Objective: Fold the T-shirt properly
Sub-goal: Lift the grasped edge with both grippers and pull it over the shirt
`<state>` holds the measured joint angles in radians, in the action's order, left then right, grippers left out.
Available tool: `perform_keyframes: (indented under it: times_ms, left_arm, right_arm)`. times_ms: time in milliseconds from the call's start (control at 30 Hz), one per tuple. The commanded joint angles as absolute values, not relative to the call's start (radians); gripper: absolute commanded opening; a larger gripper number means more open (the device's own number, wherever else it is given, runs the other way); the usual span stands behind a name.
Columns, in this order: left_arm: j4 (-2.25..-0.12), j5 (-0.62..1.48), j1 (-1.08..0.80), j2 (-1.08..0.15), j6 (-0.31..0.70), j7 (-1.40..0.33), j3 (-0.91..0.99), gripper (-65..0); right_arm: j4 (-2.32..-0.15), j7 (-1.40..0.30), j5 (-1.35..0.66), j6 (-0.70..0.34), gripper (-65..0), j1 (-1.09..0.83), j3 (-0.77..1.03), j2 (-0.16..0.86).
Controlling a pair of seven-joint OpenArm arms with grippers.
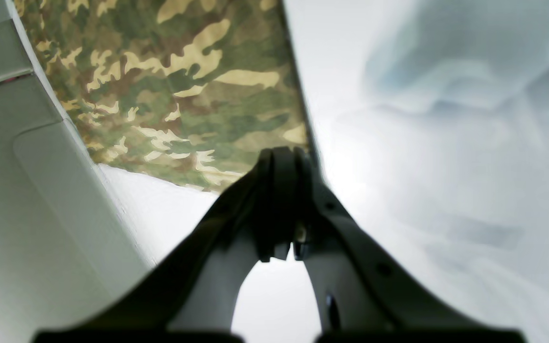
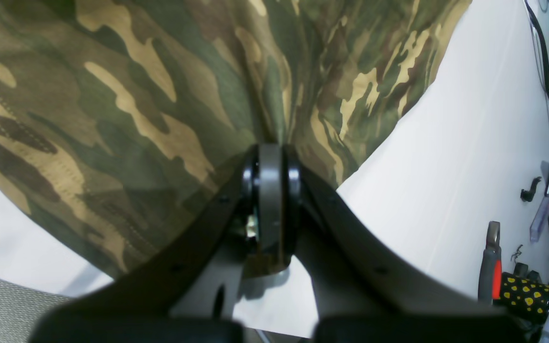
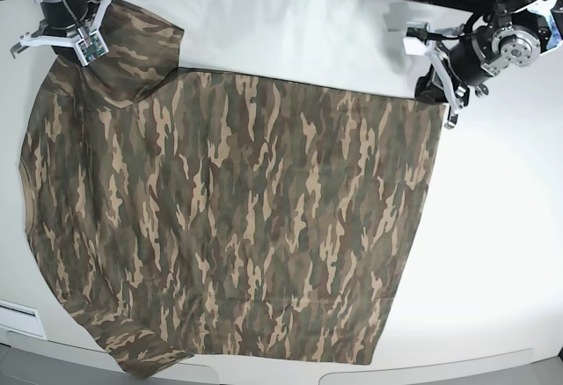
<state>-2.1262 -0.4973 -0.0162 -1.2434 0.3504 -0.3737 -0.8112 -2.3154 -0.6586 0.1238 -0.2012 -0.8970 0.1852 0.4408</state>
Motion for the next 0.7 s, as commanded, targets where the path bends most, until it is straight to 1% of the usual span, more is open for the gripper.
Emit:
perform_keyframes:
  times_ms: [0, 67, 167, 200, 233, 300, 333, 400, 500, 667]
  left_arm:
    - [-2.119, -0.503, -0.008, -1.266, 0.384, -0.375, -0.804, -61.5]
    - [-2.082, -0.505, -0.008, -1.272, 0.464, -0.375, -0.804, -50.1]
    - [-2.012, -0.505, -0.008, -1.285, 0.471, -0.375, -0.804, -33.9]
    - [-1.989, -0.505, -0.007, -1.286, 0.455, -0.374, -0.804, -30.4]
    - [-1.967, -0.506, -0.008, -1.285, 0.424, -0.366, -0.804, -28.9]
    - [-1.923, -0.522, -0.007, -1.28, 0.376, -0.312, -0.804, -28.9]
    - [-1.9, -0.541, -0.005, -1.276, 0.369, -0.272, -0.804, -28.9]
    - [-1.857, -0.589, 0.001, -1.267, 0.366, -0.205, -0.804, -28.9]
    - [-1.803, -0.609, 0.027, -1.237, 0.376, -0.152, -0.804, -28.9]
    - [-1.794, -0.609, 0.06, -1.194, 0.382, -0.074, -0.804, -28.9]
  right_arm:
    - [-2.335, -0.648, 0.136, -0.191, -65.0, -0.903, 0.193, 0.452]
    - [-2.335, -0.648, 0.136, -0.191, -65.0, -0.903, 0.193, 0.452]
    - [-2.335, -0.648, 0.136, -0.191, -65.0, -0.903, 0.193, 0.452]
    - [-2.335, -0.648, 0.135, -0.191, -65.0, -0.903, 0.193, 0.452]
    - [-2.335, -0.648, 0.135, -0.191, -65.0, -0.903, 0.192, 0.452]
    - [-2.335, -0.648, 0.135, -0.191, -65.0, -0.903, 0.193, 0.451]
    - [-2.335, -0.648, 0.135, -0.19, -65.0, -0.903, 0.192, 0.451]
    - [-2.335, -0.648, 0.135, -0.189, -65.0, -0.902, 0.192, 0.452]
    - [-2.335, -0.643, 0.135, -0.17, -65.0, -0.9, 0.192, 0.452]
    - [-2.335, -0.642, 0.135, -0.172, -65.0, -0.897, 0.192, 0.451]
